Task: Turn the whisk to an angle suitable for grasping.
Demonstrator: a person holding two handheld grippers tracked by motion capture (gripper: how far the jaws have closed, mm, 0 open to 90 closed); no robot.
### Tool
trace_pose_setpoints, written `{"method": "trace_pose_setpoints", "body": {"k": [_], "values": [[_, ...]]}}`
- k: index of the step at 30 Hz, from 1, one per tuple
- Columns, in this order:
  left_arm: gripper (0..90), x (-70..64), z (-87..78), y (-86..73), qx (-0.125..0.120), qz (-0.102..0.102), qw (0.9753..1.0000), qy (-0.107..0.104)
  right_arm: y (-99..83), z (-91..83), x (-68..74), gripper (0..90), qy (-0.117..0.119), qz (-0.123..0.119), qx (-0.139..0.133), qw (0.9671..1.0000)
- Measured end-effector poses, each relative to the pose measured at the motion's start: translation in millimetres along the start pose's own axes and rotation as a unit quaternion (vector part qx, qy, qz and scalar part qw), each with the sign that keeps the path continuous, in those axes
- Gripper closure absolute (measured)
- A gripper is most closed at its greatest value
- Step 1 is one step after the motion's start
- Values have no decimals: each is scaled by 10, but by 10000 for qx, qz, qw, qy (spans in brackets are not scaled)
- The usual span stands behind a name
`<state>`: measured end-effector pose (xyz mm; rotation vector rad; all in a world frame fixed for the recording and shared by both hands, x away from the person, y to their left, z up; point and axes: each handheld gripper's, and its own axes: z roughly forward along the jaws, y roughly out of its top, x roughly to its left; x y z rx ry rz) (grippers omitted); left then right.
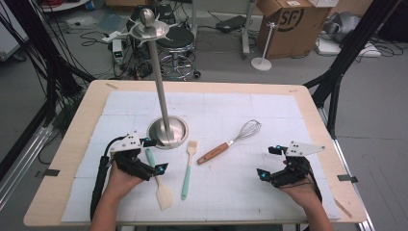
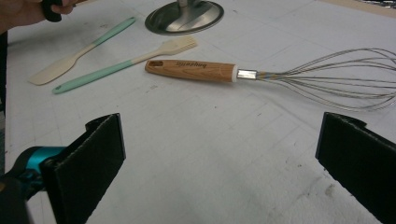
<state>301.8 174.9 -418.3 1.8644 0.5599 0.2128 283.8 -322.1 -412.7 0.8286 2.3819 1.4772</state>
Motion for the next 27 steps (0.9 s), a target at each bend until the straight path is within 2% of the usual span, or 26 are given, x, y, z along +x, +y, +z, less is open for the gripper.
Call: {"method": "trace_pose_setpoints", "body": {"k": [11, 19, 25, 27], "values": [[16, -24, 58, 45, -75, -2, 10000, -4, -18, -24, 18, 5, -68, -4, 25, 10000], [16, -65, 115, 78, -9, 16, 10000, 7, -32, -23, 16, 5, -112, 3, 57, 9999], [16, -148, 248, 128, 268, 175, 9995, 22, -32, -14, -4, 5, -148, 34, 42, 9999], [16, -161, 275, 140, 288, 186, 9994, 14, -32, -15, -2, 5, -143, 32, 46, 9999]]}}
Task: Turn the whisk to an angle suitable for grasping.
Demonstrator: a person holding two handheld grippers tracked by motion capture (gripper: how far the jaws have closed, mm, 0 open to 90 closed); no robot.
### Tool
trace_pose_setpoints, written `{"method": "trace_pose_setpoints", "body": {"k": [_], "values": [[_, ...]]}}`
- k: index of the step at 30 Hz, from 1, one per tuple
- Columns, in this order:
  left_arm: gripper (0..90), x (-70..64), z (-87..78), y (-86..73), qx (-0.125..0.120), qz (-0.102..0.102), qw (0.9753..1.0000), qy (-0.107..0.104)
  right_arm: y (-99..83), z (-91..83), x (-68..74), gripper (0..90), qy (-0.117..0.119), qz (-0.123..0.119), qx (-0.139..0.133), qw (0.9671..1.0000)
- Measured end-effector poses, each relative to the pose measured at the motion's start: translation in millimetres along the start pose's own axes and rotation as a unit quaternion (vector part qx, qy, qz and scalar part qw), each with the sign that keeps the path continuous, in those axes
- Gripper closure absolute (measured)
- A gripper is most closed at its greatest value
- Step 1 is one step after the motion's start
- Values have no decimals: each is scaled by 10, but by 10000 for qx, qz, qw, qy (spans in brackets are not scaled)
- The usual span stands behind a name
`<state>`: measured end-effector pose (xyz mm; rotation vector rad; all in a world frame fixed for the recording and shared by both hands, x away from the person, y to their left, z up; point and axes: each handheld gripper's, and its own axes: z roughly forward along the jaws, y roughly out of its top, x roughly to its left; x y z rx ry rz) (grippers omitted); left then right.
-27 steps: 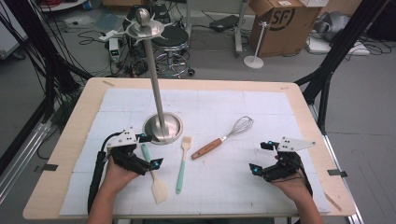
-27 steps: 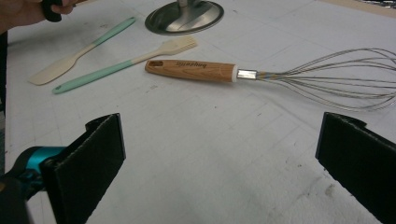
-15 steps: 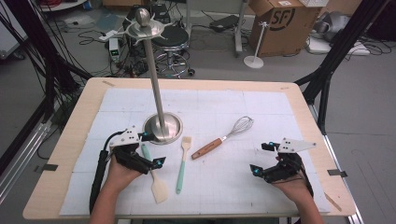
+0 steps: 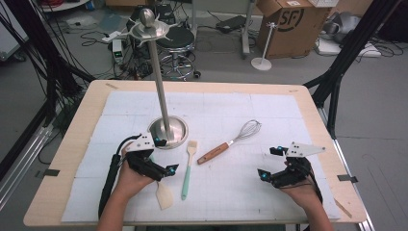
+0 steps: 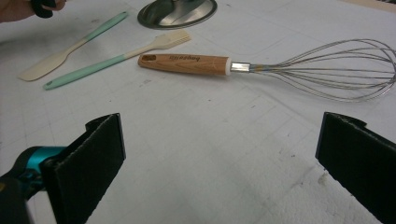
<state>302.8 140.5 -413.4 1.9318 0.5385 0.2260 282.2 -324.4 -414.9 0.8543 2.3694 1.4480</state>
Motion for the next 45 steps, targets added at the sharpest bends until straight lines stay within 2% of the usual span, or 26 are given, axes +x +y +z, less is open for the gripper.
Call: {"method": "trace_pose_setpoints", "body": {"k": [4, 7, 15, 18, 20, 22, 23, 24, 26, 29, 32, 33, 34, 35, 36, 37, 40, 42, 43, 44, 45], "values": [[17, -70, 124, 71, 67, 66, 10000, -12, 5, 1, -4, 6, -29, -36, 9, 10000], [17, -109, 260, 136, 253, 174, 9995, -4, 10, -27, -17, 6, -34, 0, -14, 10000], [17, -166, 650, 394, 682, 262, 9973, -46, 7, -50, -33, 5, -57, 38, -42, 10000], [17, -175, 812, 471, 887, 334, 9955, -5, 8, -48, -34, 5, -53, 26, -44, 10000], [25, -175, 924, 503, 1031, 313, 9941, 74, 7, -45, -36, 5, -54, 25, -45, 10000], [51, -181, 1051, 536, 1326, 277, 9905, 230, 7, -38, -36, 6, -45, 28, -28, 10000], [51, -196, 1142, 557, 1433, 263, 9891, 196, 6, -37, -36, 5, -38, 40, -20, 10000], [51, -196, 1142, 557, 1433, 263, 9891, 196, 6, -37, -36, 5, -38, 40, -20, 10000], [52, -217, 1236, 583, 1519, 318, 9877, 210, 6, -31, -39, 5, -44, 24, -13, 10000], [131, -224, 1348, 610, 1635, 399, 9855, 214, 4, -23, -37, 6, -33, 37, 4, 10000], [150, -201, 1434, 594, 1696, 375, 9846, 218, 3, -17, -36, 6, -31, 24, 15, 10000], [161, -184, 1451, 583, 1765, 403, 9832, 218, 2, -14, -37, 5, -32, 17, 16, 10000], [176, -172, 1468, 565, 1791, 346, 9830, 222, 1, -13, -36, 6, -26, 31, 24, 10000], [248, -154, 1481, 548, 1845, 304, 9821, 204, 0, -6, -35, 6, -31, 22, 33, 10000], [248, -132, 1490, 533, 1912, 280, 9810, 168, 0, -6, -35, 6, -31, 22, 33, 10000], [306, -118, 1517, 502, 1981, 185, 9799, 148, -2, 4, -35, 5, -42, 11, 41, 10000], [373, -122, 1546, 477, 2049, 176, 9785, 169, -4, 17, -34, 6, -40, 3, 62, 10000], [414, -156, 1579, 460, 2105, 351, 9767, 228, -6, 33, -32, 6, -20, -8, 107, 9999], [430, -164, 1581, 464, 2098, 380, 9768, 214, -6, 34, -33, 5, -23, -14, 115, 9999], [473, -168, 1581, 466, 2069, 391, 9775, 164, -6, 32, -33, 6, -27, -11, 117, 9999], [538, -176, 1576, 471, 2089, 442, 9769, 117, -6, 28, -35, 5, -52, -8, 99, 9999]]}}
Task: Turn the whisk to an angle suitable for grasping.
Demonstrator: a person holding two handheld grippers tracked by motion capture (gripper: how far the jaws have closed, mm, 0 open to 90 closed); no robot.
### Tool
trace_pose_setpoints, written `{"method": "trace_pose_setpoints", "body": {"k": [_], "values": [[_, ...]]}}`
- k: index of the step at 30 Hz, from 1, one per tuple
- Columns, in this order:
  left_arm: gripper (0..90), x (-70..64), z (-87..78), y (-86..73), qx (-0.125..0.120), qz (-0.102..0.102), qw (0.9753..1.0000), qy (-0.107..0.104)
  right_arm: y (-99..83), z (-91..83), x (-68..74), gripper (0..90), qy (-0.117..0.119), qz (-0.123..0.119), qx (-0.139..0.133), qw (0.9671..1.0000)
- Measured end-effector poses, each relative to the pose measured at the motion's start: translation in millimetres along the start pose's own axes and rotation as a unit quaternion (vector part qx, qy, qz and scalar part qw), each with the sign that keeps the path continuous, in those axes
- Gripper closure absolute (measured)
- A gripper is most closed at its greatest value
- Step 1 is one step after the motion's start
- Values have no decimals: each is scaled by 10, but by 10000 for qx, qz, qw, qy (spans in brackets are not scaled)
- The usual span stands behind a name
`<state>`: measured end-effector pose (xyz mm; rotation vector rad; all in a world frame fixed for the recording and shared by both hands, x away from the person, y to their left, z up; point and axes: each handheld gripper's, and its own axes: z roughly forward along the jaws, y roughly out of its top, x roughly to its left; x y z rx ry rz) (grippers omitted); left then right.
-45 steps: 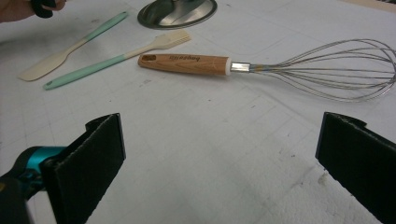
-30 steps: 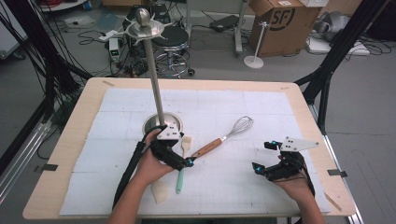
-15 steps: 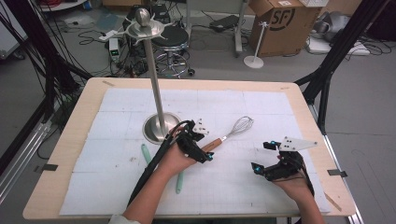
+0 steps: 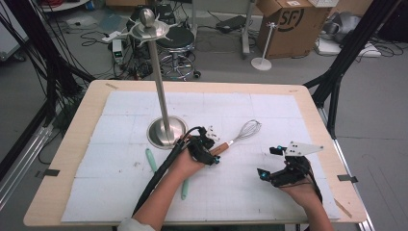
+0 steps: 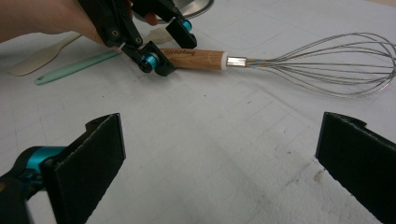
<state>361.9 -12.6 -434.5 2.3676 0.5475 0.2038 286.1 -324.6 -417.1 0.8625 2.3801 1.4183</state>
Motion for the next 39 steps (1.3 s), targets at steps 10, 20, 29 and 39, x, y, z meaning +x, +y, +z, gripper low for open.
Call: {"method": "trace_pose_setpoints", "body": {"k": [10, 20, 29, 39], "values": [[700, -157, -9, 37, 102, 434, 9990, 32, 3, -12, 4, 6, 23, -20, -26, 10000], [701, -365, -34, 47, 240, 709, 9965, -379, 51, -25, 53, 6, 93, -104, -88, 9999], [701, -615, -12, 50, 183, 871, 9930, -777, 114, -35, 115, 6, 132, -228, -150, 9995], [698, -848, 10, 58, 147, 1078, 9870, -1186, 138, -36, 146, 6, 176, -250, -162, 9994]]}}
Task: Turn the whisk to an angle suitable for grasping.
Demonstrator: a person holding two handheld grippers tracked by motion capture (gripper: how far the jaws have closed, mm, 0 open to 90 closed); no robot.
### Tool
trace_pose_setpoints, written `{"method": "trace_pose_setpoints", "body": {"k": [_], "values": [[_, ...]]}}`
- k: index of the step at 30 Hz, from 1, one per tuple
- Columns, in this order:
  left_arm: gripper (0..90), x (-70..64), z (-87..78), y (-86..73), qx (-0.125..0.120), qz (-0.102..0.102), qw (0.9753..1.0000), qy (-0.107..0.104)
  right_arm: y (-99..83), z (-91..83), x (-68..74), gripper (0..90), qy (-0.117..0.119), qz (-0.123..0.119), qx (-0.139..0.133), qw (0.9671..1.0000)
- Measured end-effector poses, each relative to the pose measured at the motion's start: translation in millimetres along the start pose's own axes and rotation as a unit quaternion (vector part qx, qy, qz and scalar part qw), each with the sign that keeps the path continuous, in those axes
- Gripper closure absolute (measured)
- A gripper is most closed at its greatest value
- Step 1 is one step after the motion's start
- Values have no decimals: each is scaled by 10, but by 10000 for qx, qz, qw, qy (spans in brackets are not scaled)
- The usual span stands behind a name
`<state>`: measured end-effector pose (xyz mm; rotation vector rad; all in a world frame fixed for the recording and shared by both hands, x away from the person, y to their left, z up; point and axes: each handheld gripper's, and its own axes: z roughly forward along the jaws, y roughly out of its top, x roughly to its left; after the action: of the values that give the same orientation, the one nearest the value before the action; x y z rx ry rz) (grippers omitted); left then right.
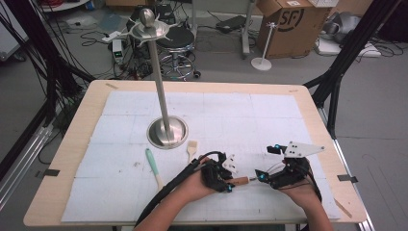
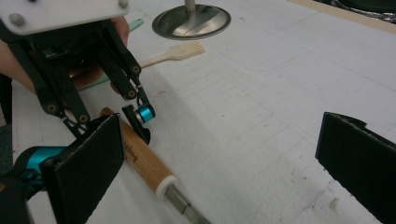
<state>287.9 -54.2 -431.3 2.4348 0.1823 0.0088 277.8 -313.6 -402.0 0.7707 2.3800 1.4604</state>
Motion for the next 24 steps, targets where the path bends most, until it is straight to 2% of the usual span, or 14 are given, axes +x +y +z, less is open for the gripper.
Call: {"method": "trace_pose_setpoints", "body": {"k": [3, 6, 8, 14, 18, 24], "values": [[693, -30, 15, 7, -29, 66, 10000, -16, 11, 4, 16, 6, 1, -24, 11, 10000], [610, -31, 9, 4, -23, 54, 10000, 16, 25, 6, 31, 6, 21, -51, 2, 10000], [588, -42, -7, -6, 34, 83, 10000, 41, 30, 5, 32, 6, 20, -86, -4, 10000], [503, -72, -89, -103, 150, 128, 9994, 286, 29, 2, 31, 6, 10, -65, 6, 10000], [455, -1, -140, -172, 112, -63, 9991, 409, 33, 6, 45, 6, 7, -89, 17, 10000], [451, 77, -207, -230, 154, -195, 9977, 631, 34, 4, 46, 6, 10, -83, 14, 10000]]}}
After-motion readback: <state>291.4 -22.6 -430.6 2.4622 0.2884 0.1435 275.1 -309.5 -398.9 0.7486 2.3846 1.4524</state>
